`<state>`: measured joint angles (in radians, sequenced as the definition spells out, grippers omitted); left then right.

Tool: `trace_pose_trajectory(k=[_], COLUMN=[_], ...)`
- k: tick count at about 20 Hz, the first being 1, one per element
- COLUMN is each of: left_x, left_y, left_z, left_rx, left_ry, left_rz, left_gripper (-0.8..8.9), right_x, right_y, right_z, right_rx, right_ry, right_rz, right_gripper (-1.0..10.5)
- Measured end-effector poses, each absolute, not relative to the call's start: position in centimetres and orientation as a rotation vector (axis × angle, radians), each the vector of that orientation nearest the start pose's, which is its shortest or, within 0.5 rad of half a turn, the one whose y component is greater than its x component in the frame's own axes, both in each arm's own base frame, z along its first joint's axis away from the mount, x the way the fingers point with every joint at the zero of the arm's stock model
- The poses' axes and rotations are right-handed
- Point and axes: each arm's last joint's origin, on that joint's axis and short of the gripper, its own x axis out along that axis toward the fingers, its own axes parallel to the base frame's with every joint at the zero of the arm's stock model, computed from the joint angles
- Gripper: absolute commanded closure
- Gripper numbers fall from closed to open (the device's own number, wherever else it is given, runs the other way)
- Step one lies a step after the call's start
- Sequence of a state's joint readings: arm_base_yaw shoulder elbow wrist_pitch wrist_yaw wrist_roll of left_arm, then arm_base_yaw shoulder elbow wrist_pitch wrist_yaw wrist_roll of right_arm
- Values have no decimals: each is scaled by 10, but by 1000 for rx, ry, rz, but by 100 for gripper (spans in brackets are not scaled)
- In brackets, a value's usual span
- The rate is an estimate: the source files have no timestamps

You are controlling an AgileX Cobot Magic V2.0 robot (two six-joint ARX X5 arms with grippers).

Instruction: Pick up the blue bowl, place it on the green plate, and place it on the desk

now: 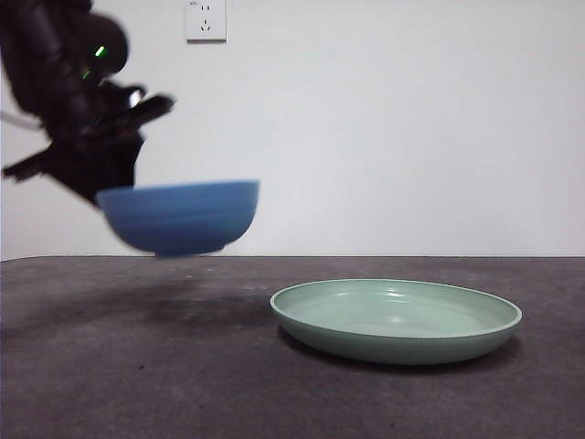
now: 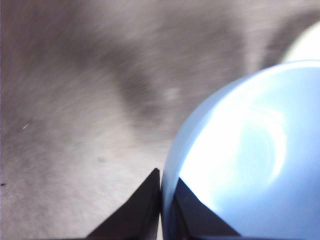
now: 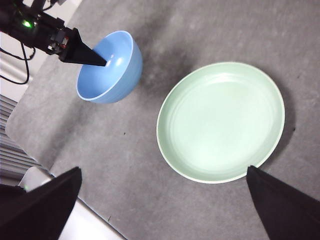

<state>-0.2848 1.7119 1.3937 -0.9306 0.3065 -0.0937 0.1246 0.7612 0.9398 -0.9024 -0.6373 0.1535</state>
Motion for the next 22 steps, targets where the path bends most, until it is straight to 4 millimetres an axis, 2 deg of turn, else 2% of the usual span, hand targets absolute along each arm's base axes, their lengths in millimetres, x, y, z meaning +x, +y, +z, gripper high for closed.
trace_pose_trajectory(k=[4,7,11,14,18,22], left_x=[313,306,311,325,340,352], left_y=[-146,-176,-219,-248,-282,-294], left_z=[285,295,282,265,246,242], left_rx=[35,82,147,205,310,315], left_ry=[1220,1184,1236,1269,1268,1269], left_rz=[-519,-602,-672,-662,-639,-642], left_gripper=[804,804,804,804,804,804], right_x=[111,99,78,64,55,54], right_y=[30,27,24,22,21,21], right_z=[328,327,326,327,327,327], right_rx=[315,296,295,291,289,289], right_ry=[781,803,819,797,784,781], right_rz=[631,564,552,556,558,558], right_gripper=[371,371,371,371,371,371])
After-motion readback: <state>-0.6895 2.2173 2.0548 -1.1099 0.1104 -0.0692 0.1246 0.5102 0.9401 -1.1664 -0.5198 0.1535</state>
